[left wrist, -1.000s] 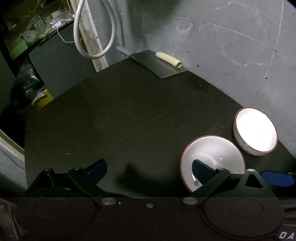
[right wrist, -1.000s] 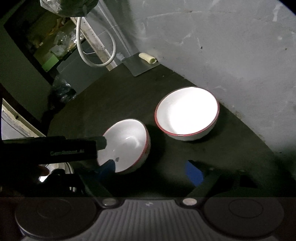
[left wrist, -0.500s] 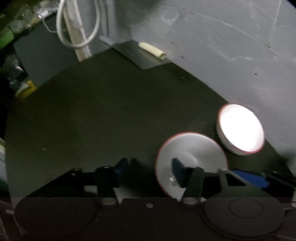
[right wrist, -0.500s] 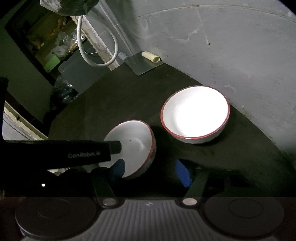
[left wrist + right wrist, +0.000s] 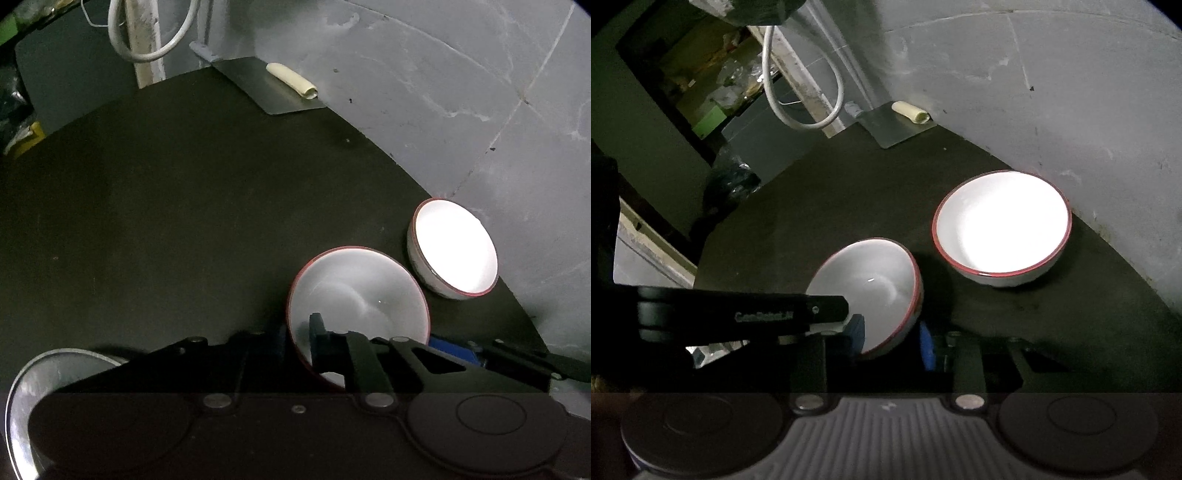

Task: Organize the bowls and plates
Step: 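Carry the white bowl with the left gripper and lower it into the steel bowl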

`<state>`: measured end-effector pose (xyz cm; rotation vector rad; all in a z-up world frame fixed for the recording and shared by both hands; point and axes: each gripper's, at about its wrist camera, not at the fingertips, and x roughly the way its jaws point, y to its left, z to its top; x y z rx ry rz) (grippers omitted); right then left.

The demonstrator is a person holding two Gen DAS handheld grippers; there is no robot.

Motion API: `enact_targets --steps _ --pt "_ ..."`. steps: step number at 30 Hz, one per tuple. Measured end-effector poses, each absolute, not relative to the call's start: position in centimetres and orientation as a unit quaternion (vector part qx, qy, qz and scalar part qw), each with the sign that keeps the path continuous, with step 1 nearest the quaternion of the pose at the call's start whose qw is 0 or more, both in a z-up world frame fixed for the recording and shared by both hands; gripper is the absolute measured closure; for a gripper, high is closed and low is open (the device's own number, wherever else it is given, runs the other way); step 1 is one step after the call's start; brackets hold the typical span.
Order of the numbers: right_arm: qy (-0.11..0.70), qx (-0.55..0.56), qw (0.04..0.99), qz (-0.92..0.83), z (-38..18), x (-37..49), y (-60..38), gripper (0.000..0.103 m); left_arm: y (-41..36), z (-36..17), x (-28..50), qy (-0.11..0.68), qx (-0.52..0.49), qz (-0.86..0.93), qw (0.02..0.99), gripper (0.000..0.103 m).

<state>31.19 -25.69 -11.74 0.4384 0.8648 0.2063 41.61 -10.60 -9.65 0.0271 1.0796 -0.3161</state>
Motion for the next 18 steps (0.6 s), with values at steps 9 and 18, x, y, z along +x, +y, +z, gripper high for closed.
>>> enact_targets --steps 9,18 --pt "0.382 0.200 0.895 0.112 -9.9 28.4 -25.7 0.071 -10.1 -7.2 38.5 0.475 0.009 -0.156 0.866 0.092" --pt "0.321 0.167 0.923 0.133 -5.2 23.5 -24.6 0.072 -8.1 -2.8 32.6 0.411 -0.017 -0.172 0.895 0.092"
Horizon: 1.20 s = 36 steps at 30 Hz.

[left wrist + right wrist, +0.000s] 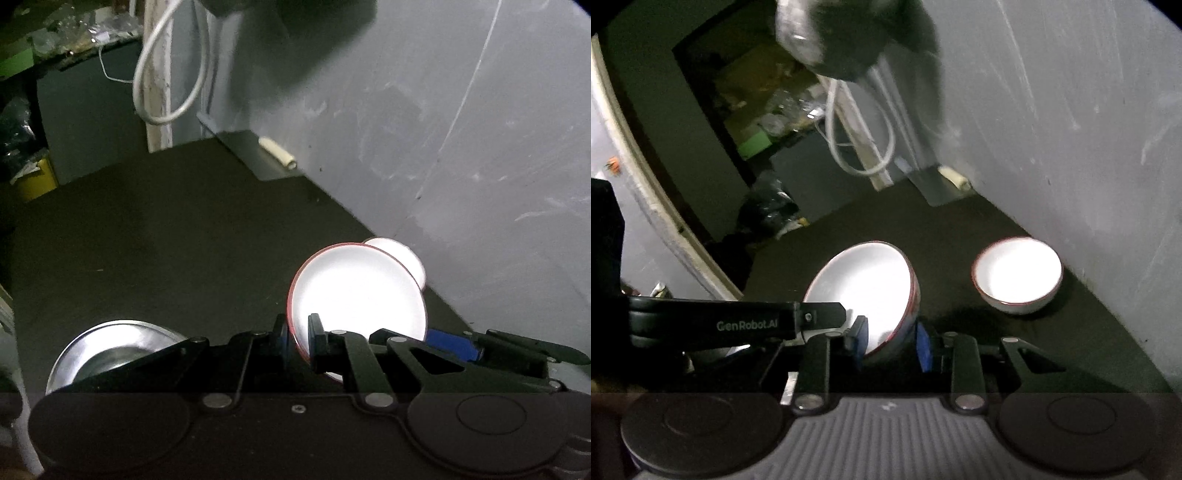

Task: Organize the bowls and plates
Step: 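Carry the white bowl with the left gripper and lower it into the steel bowl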

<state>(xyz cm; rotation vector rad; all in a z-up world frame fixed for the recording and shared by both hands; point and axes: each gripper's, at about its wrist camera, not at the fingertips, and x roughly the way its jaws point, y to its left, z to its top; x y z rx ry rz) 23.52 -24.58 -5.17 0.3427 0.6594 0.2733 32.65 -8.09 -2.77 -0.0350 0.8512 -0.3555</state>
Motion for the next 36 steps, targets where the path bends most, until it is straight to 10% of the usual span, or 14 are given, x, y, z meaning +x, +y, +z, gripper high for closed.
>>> enact_targets --steps 36 --pt "0.417 -0.025 0.880 0.226 -1.9 8.2 -12.2 0.072 3.8 -4.0 12.3 0.389 -0.154 -0.139 0.898 0.092"
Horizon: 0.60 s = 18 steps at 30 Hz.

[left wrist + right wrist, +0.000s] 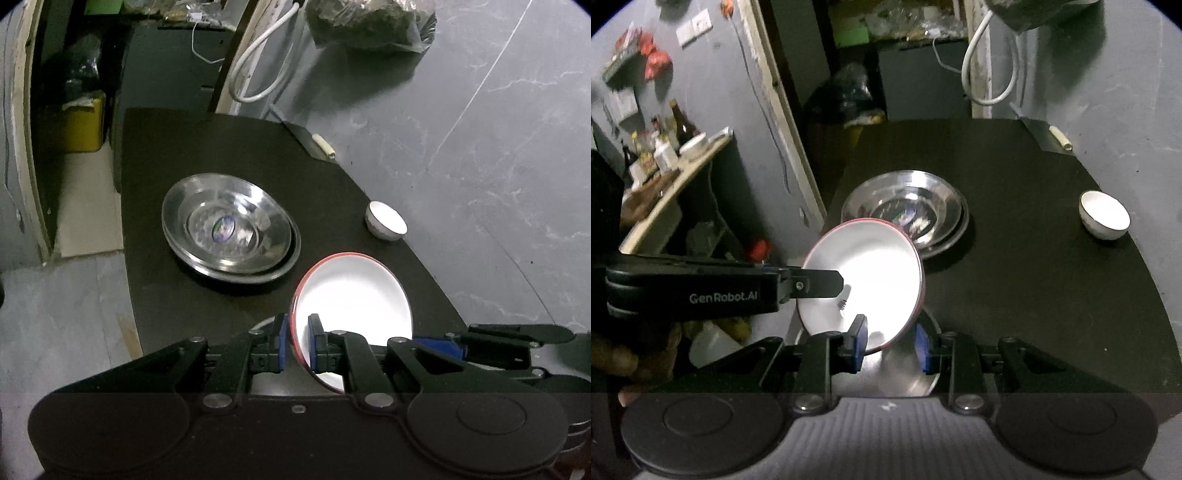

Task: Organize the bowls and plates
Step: 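Carry the white bowl with the left gripper and lower it into the steel bowl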

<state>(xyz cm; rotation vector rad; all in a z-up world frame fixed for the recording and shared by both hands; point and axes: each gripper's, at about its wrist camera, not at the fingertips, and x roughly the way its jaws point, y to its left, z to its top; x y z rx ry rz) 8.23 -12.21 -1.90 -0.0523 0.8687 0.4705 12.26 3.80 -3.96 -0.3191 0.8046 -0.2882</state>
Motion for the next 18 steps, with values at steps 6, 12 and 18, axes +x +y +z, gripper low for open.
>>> enact_targets --steps 6,12,18 --pt "0.445 -0.050 0.864 0.227 -2.5 8.1 -11.7 0.072 3.8 -5.2 11.7 0.405 -0.163 -0.138 0.889 0.093" --pt "0.467 -0.059 0.852 0.231 -3.6 8.2 -11.6 0.072 3.4 -6.3 11.6 0.432 -0.151 -0.134 0.879 0.092" --pt "0.478 -0.064 0.845 0.232 -4.3 8.2 -11.4 0.072 3.0 -6.9 11.8 0.454 -0.137 -0.131 0.871 0.090"
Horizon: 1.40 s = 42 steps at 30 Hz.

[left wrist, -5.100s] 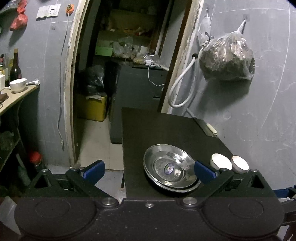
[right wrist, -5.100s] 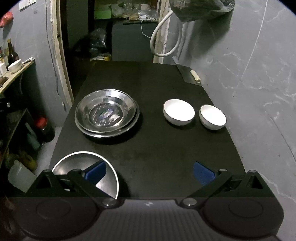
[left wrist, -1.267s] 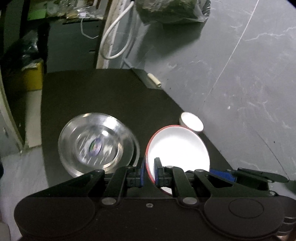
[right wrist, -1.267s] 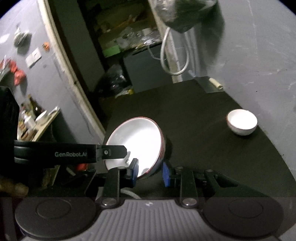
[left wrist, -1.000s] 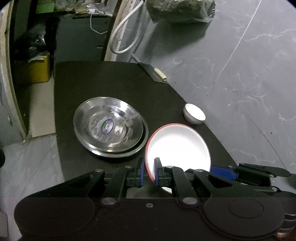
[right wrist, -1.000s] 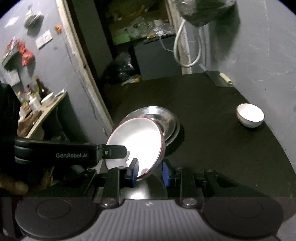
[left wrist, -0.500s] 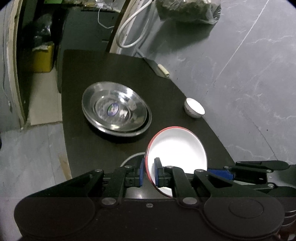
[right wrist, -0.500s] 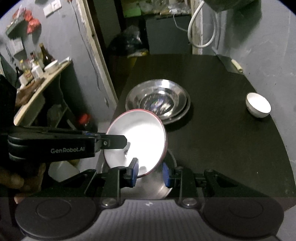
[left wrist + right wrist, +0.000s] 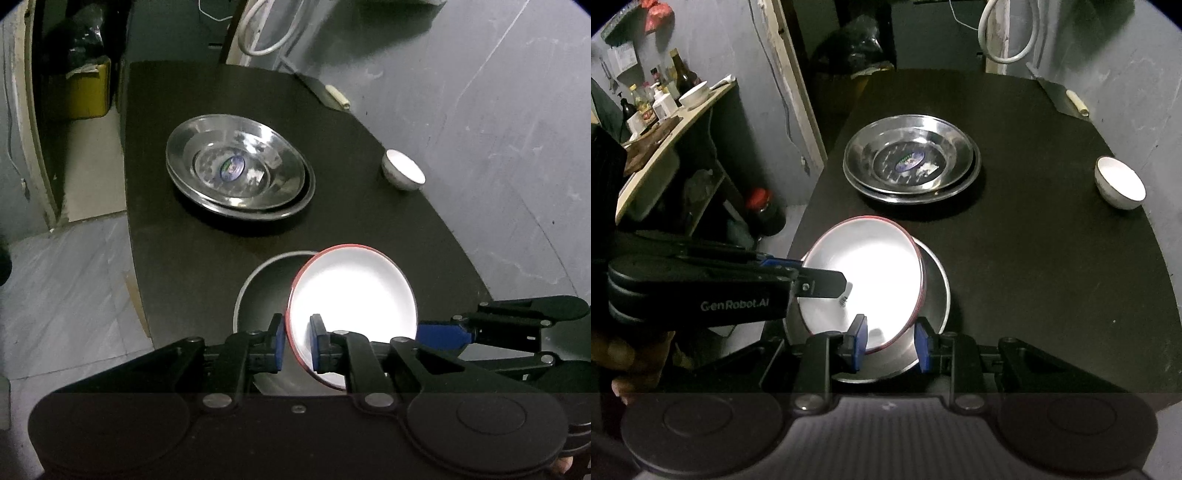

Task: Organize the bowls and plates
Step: 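Carry the white bowl with the left gripper and lower it into the steel bowl, then open the left gripper to release the white bowl and withdraw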

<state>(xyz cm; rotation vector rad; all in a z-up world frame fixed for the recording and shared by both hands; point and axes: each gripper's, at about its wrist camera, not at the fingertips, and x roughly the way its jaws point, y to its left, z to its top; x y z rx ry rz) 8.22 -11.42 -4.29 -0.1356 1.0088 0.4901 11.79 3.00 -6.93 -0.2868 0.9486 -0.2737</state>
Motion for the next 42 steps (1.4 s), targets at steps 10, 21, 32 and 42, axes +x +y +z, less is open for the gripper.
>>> enact_targets --steps 10,21,32,42 --pt "0.492 -0.067 0.835 0.237 -5.1 8.9 -11.1 0.071 2.7 -7.7 12.5 0.482 -0.120 -0.125 0.859 0.087" --pt "0.499 -0.065 0.830 0.240 -5.5 9.3 -11.1 0.069 2.4 -8.0 13.0 0.494 -0.113 -0.126 0.853 0.084" --pt "0.499 -0.060 0.831 0.239 -5.7 9.6 -11.3 0.068 2.4 -7.9 13.2 0.492 -0.110 -0.121 0.855 0.080" --pt "0.492 -0.059 0.836 0.237 -5.4 9.6 -11.4 0.063 2.3 -7.8 13.5 0.493 -0.111 -0.119 0.855 0.075"
